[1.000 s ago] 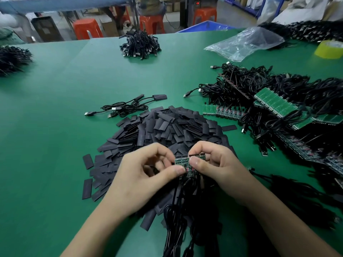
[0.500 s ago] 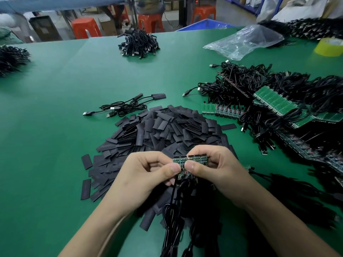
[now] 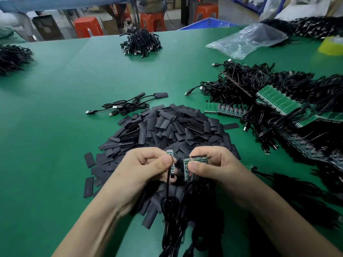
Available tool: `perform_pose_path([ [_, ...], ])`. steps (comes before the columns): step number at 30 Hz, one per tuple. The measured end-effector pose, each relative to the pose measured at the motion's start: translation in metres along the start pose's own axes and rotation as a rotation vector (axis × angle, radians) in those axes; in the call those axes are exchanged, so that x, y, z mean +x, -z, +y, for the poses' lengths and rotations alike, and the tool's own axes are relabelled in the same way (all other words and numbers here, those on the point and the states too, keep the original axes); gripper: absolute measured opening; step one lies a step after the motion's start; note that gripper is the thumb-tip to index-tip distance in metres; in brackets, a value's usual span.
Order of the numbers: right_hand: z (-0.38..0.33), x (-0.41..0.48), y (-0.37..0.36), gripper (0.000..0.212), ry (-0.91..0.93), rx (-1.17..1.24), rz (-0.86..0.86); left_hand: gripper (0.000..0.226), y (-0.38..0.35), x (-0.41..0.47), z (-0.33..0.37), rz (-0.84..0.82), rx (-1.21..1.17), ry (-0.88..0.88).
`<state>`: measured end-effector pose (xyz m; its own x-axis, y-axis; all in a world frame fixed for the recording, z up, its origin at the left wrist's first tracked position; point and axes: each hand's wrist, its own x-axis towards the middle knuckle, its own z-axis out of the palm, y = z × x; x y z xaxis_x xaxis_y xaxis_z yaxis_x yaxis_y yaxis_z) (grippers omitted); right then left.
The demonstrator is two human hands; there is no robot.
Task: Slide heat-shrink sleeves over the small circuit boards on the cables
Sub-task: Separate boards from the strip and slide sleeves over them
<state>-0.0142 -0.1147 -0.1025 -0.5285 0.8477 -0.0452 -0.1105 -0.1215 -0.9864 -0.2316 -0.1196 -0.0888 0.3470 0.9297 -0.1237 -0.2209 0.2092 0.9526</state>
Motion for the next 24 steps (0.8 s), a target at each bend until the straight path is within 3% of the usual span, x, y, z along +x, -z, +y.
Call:
perform_pose_path([
  [4, -0.006, -0.003, 0.008, 0.004, 0.02, -0.267, 0.006, 0.049, 0.012, 0.001, 0.006, 0.122, 0.077, -0.083],
  [7, -0.004, -0.002, 0.003, 0.011, 0.216, -0.493, 0.145, 0.047, 0.016, 0.001, 0.007, 0.153, 0.157, -0.19],
  [9, -0.002, -0.001, -0.005, 0.017, 0.376, -0.663, 0.198, 0.041, 0.013, 0.002, 0.004, 0.141, 0.233, -0.278],
  [11, 0.002, -0.001, -0.014, 0.025, 0.398, -0.698, 0.185, 0.025, 0.006, 0.003, 0.001, 0.131, 0.3, -0.346],
  [13, 0.006, -0.001, -0.024, 0.025, 0.294, -0.603, 0.136, 0.012, -0.002, 0.003, -0.002, 0.147, 0.306, -0.365],
  [16, 0.005, 0.0, -0.029, 0.022, 0.243, -0.406, 0.088, 0.009, -0.005, 0.004, -0.004, 0.161, 0.342, -0.398],
  [21, -0.008, 0.001, -0.019, 0.021, 0.219, 0.242, 0.115, 0.007, 0.027, 0.017, -0.014, 0.586, 1.019, -0.389],
  [24, -0.012, 0.001, -0.008, 0.024, 0.239, 0.524, 0.108, 0.028, 0.04, 0.022, -0.022, 0.587, 1.178, -0.278],
])
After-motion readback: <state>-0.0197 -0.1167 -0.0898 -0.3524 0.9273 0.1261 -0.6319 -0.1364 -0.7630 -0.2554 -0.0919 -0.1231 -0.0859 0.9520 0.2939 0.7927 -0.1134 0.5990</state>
